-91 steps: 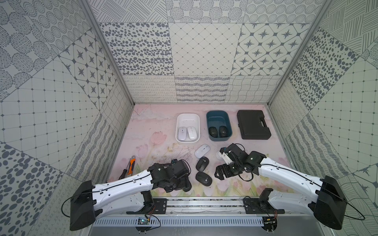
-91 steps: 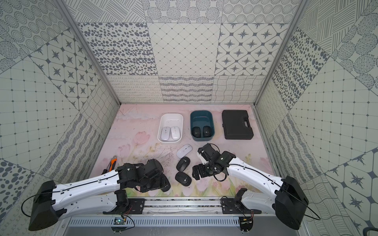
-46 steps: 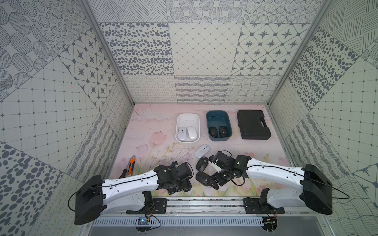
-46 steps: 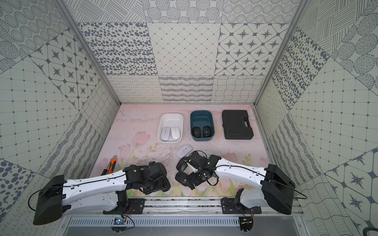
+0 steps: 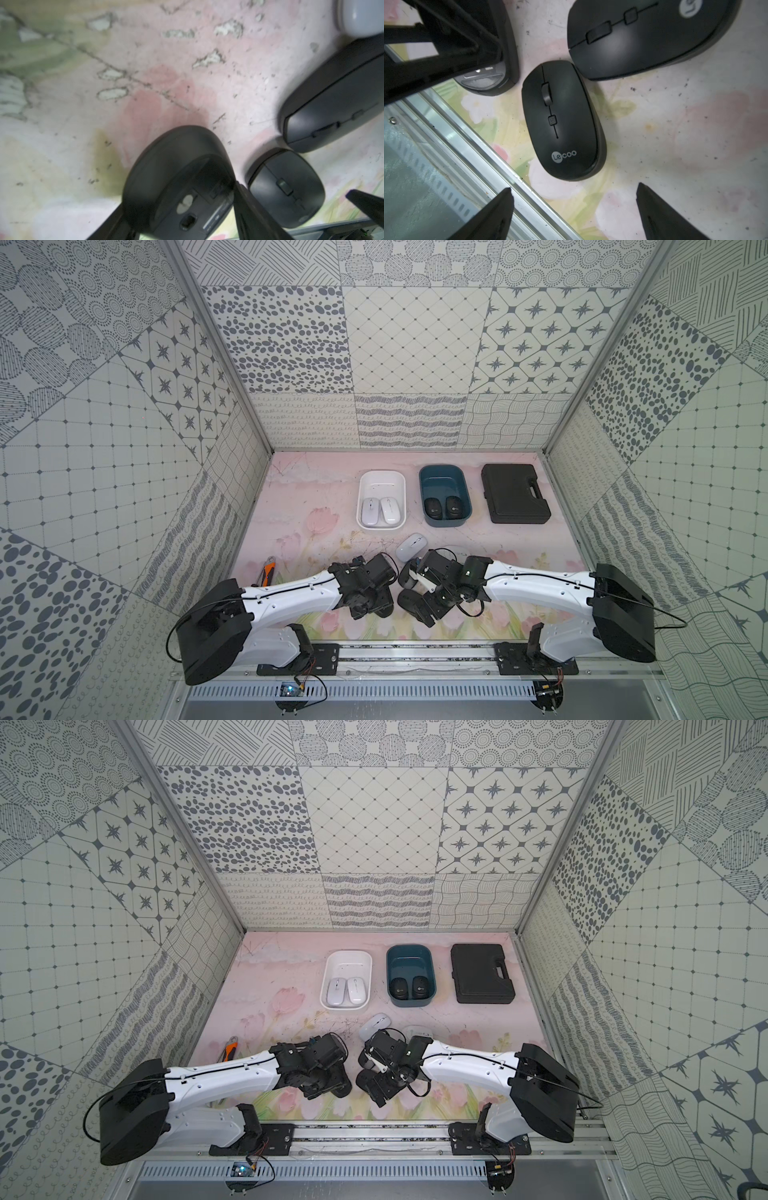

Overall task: Place the mice by color into the storage box
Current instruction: Move the mouse to the center of the board, then pick up the mouse from the center of the board.

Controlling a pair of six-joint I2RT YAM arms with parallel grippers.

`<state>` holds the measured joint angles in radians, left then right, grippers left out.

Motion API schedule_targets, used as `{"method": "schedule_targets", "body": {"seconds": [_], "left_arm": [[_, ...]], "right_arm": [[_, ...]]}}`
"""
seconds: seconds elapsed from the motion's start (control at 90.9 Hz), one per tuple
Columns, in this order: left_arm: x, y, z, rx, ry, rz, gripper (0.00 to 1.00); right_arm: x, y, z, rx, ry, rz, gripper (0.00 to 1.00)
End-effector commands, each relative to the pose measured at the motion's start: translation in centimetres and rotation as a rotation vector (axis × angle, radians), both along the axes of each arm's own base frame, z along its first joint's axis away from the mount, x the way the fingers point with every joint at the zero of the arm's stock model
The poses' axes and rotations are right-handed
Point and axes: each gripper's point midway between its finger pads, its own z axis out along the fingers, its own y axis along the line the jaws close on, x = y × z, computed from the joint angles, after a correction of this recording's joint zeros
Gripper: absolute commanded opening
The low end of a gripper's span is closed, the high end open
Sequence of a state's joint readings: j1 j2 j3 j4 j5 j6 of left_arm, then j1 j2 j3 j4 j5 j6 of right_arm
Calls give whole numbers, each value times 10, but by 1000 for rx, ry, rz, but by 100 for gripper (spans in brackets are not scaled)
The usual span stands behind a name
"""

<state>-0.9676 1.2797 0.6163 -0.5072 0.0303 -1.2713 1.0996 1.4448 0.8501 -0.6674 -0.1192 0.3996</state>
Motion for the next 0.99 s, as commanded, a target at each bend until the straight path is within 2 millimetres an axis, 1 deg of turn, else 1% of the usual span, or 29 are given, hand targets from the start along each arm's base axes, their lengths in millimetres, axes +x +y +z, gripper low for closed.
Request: {"method": "schedule_targets", "body": {"seconds": [0.0, 0.077, 0.198, 0.286, 0.418, 0.561, 0.638, 0.77, 0.837, 0.98], "left_arm": [[30, -13, 5, -33, -62, -38, 71], [34, -13, 9, -36, -68, -46, 71], [22, 6, 13, 3, -51, -31, 77], [13, 23, 21, 8, -62, 5, 86], [4, 43, 44, -16, -109, 46, 92], [1, 56, 69, -31, -163, 53, 93], [-1, 63, 74, -12, -171, 52, 93], [-2, 67, 79, -16, -183, 63, 94], [-2, 69, 81, -25, -193, 75, 94], [-1, 74, 91, -36, -239, 77, 94]], "right_arm": [[7, 13, 2, 24, -33, 15, 96], [11, 13, -1, 6, -45, 18, 96], [14, 18, -3, -4, -51, 31, 96], [19, 21, -4, -17, -68, 35, 95], [24, 24, -3, -29, -86, 46, 95], [26, 28, -5, -40, -84, 74, 95], [25, 31, -7, -42, -82, 86, 95], [25, 36, -10, -52, -80, 95, 94], [24, 36, -14, -68, -82, 96, 93], [24, 37, -20, -98, -96, 87, 91]]}}
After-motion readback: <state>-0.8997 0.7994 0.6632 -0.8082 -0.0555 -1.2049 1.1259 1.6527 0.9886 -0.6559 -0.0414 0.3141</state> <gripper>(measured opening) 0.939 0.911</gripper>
